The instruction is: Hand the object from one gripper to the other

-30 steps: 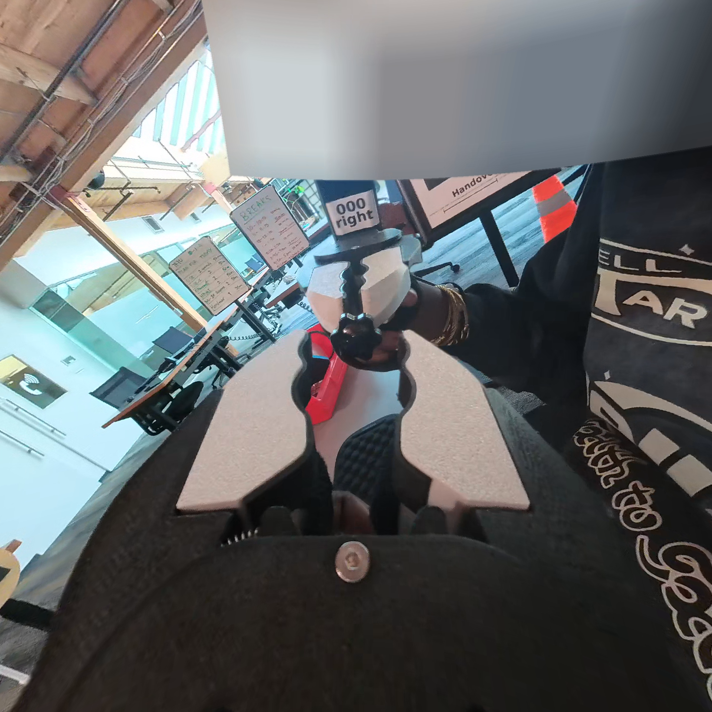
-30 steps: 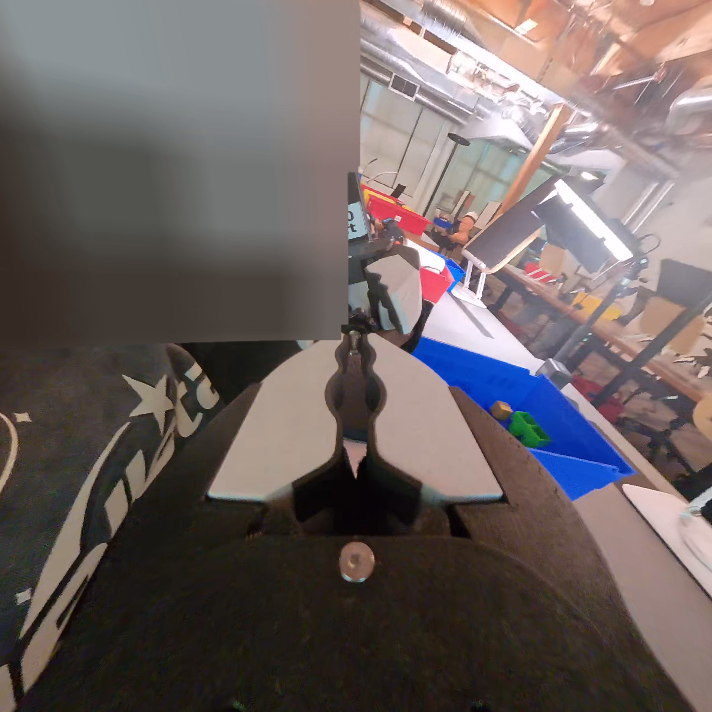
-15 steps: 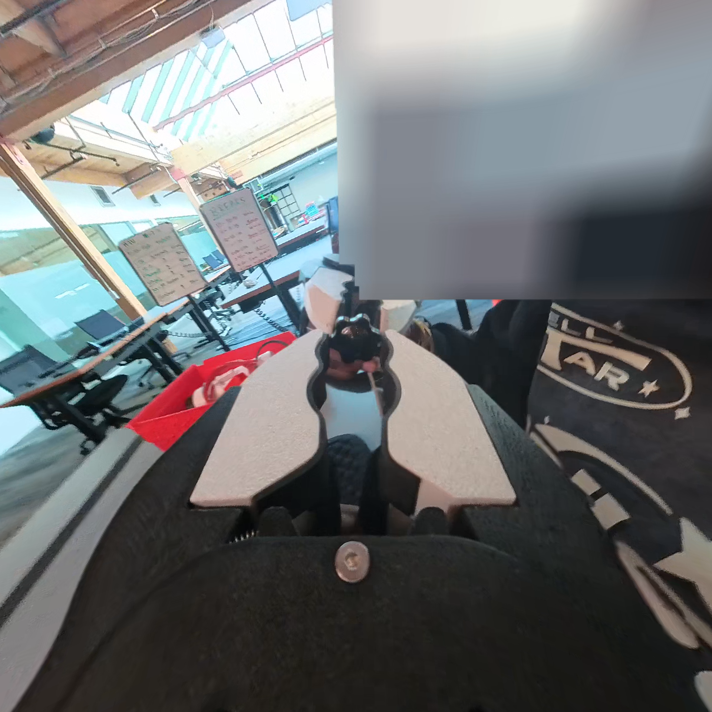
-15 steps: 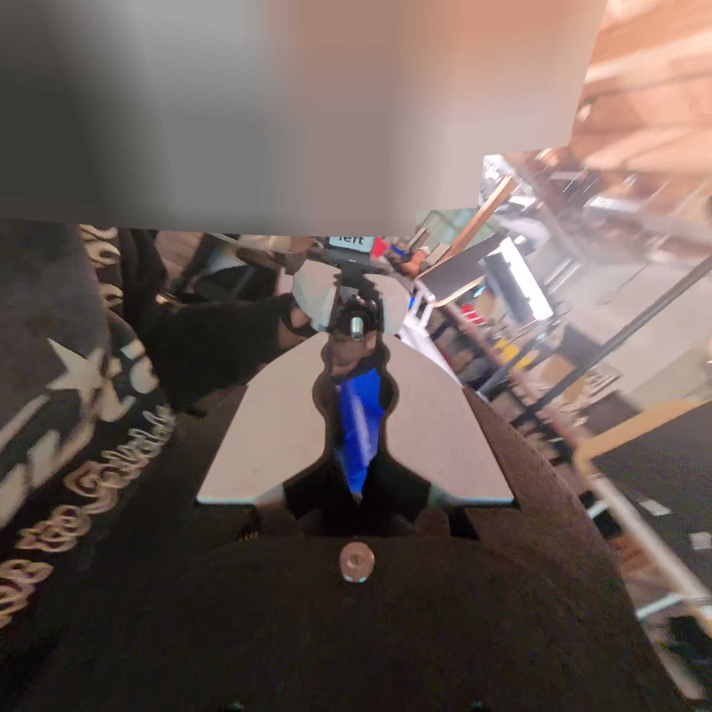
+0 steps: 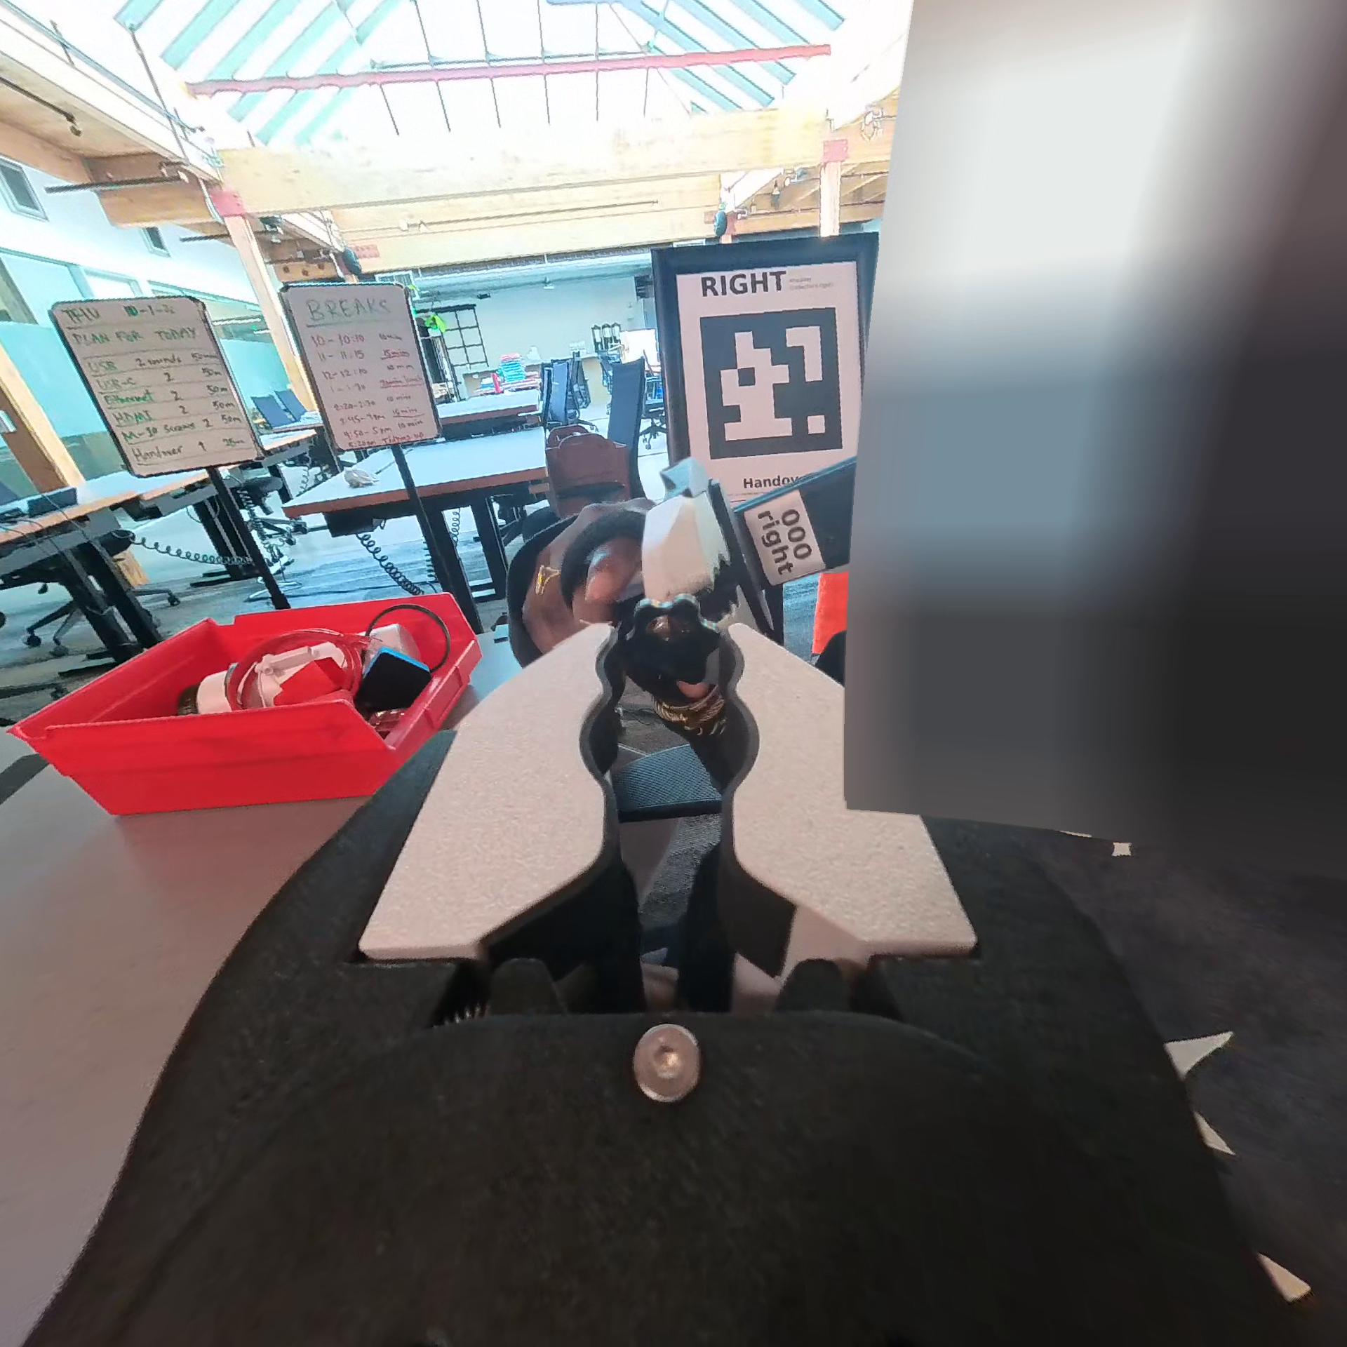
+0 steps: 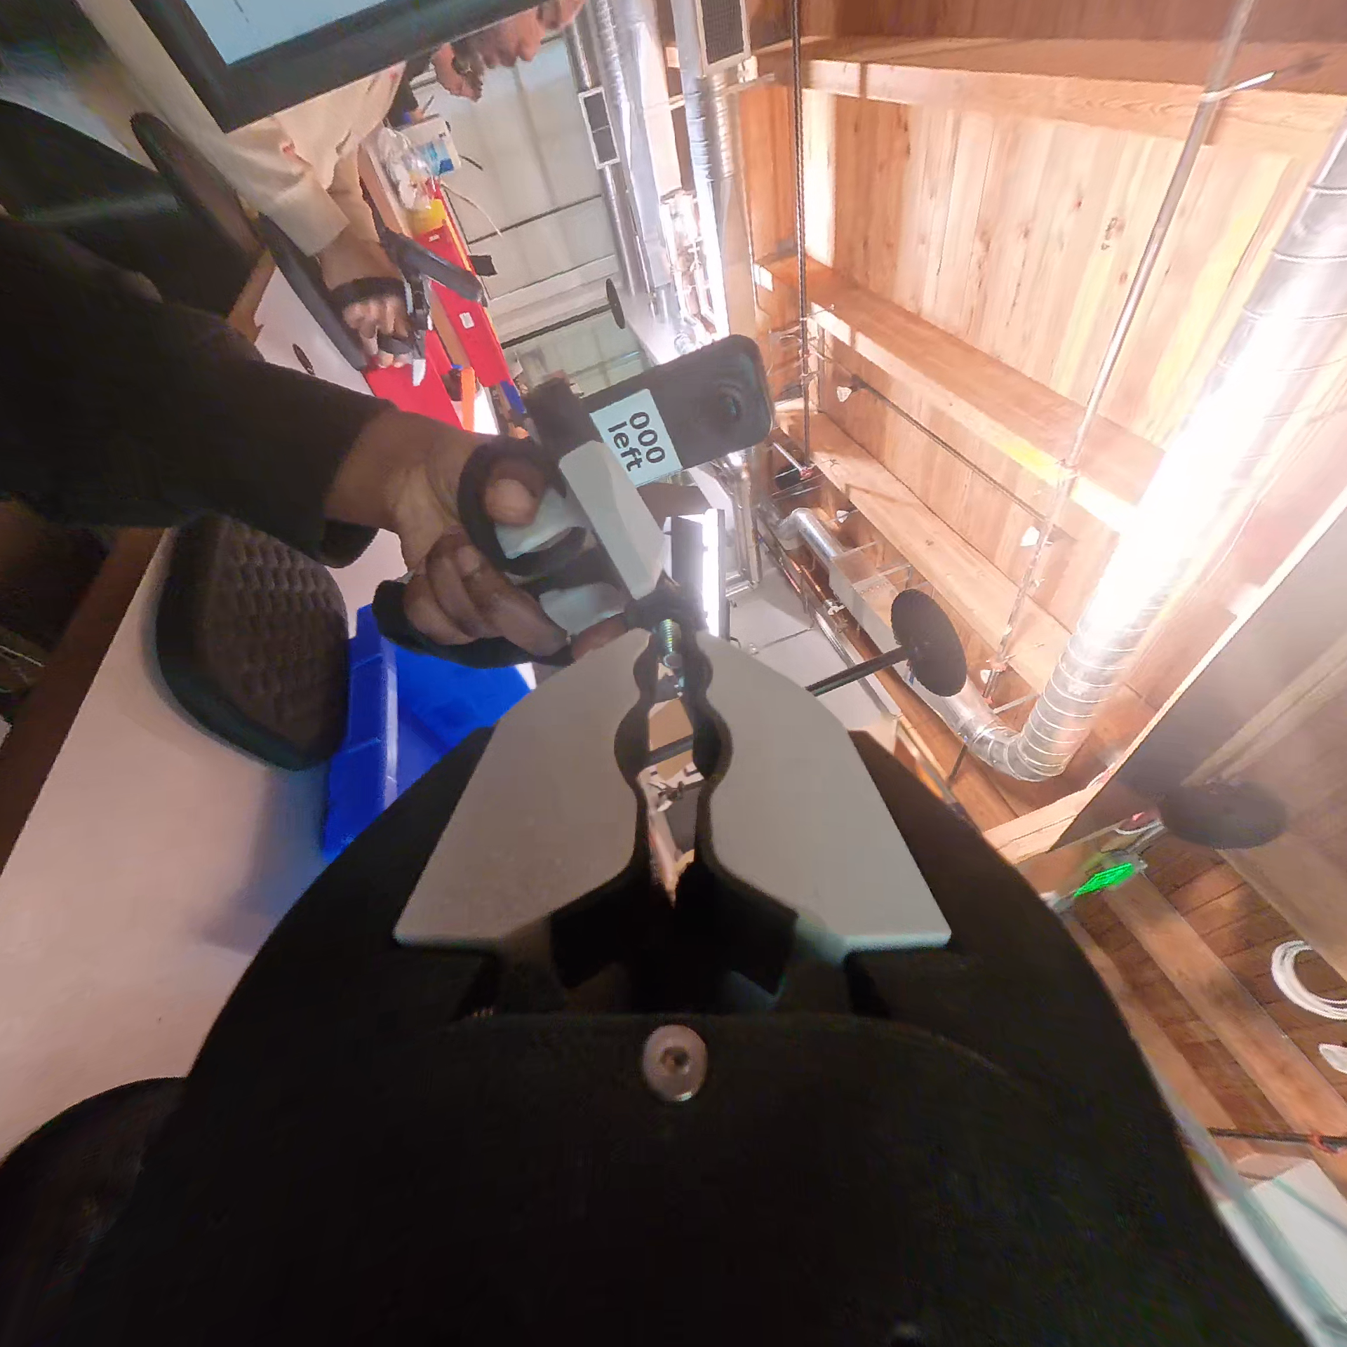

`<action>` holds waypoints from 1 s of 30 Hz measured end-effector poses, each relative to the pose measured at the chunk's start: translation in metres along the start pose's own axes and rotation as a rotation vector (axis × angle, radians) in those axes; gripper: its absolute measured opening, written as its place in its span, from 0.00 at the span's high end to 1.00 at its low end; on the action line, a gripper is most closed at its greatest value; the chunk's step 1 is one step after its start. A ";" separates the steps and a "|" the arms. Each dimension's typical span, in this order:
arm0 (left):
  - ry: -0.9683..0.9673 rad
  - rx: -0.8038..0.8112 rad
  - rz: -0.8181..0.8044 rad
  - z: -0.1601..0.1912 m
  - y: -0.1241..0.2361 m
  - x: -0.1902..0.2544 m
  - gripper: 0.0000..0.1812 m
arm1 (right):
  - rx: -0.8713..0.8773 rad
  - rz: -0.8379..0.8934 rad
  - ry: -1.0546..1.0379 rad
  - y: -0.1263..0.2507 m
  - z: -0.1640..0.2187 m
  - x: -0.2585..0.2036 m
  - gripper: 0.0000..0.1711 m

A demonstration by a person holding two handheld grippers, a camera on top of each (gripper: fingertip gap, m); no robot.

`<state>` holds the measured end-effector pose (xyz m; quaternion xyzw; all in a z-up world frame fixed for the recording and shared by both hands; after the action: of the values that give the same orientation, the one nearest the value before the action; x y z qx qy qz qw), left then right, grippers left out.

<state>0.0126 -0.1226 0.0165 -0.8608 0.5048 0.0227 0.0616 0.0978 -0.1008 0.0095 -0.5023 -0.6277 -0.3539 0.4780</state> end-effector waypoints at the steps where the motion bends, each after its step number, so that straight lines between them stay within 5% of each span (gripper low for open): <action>1: -0.012 0.003 -0.004 0.000 0.000 0.000 0.87 | 0.001 -0.009 -0.022 0.000 0.000 0.000 0.97; 10: -0.203 0.068 -0.087 -0.002 0.001 0.001 0.76 | 0.084 -0.096 -0.303 0.004 0.003 0.008 0.96; 14: -0.312 0.203 -0.260 -0.017 0.009 -0.010 0.71 | 0.060 -0.087 -0.430 0.009 0.015 0.017 0.97; 19: -0.391 0.408 -0.633 -0.044 0.041 -0.037 0.66 | -0.092 -0.003 -0.607 0.029 0.054 0.036 0.97; 30: -0.291 0.503 -0.808 -0.059 0.081 -0.058 0.62 | -0.518 0.423 -0.819 0.135 0.162 0.068 0.96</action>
<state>-0.0875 -0.1190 0.0740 -0.9339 0.1070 -0.0056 0.3411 0.1865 0.1019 0.0223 -0.8168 -0.5398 -0.1680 0.1151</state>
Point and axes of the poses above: each gripper's, where its closed fingertips meet, y back along the fingers, z out of its underside, x = y × z across the jaws, the point moved 5 cm from there along y, back along the fingers, and after that the axes turned 12 degrees about -z, right-handed, at the moved point
